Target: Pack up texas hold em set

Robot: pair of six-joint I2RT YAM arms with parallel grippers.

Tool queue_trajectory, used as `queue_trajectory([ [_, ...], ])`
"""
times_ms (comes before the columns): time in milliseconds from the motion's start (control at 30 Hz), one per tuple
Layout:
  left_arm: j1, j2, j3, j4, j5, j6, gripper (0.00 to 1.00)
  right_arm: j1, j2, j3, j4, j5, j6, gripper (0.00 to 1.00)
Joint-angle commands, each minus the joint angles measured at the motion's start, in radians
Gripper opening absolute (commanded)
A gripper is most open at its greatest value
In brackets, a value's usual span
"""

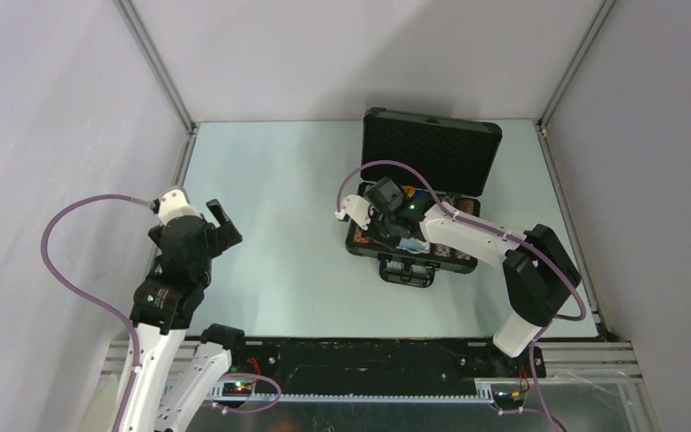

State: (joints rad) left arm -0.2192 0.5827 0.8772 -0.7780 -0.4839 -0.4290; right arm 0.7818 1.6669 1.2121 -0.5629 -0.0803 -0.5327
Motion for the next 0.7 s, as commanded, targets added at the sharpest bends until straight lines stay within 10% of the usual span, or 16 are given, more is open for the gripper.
queue_trajectory([
  [0,0.011,0.006,0.014,0.009,0.001,-0.011,0.98,-0.006,0.018,0.003,0.052,0.095,-0.035,0.00],
  [667,0.011,0.010,0.011,0.009,0.000,-0.010,0.98,0.003,0.042,0.003,0.071,0.100,-0.046,0.22],
])
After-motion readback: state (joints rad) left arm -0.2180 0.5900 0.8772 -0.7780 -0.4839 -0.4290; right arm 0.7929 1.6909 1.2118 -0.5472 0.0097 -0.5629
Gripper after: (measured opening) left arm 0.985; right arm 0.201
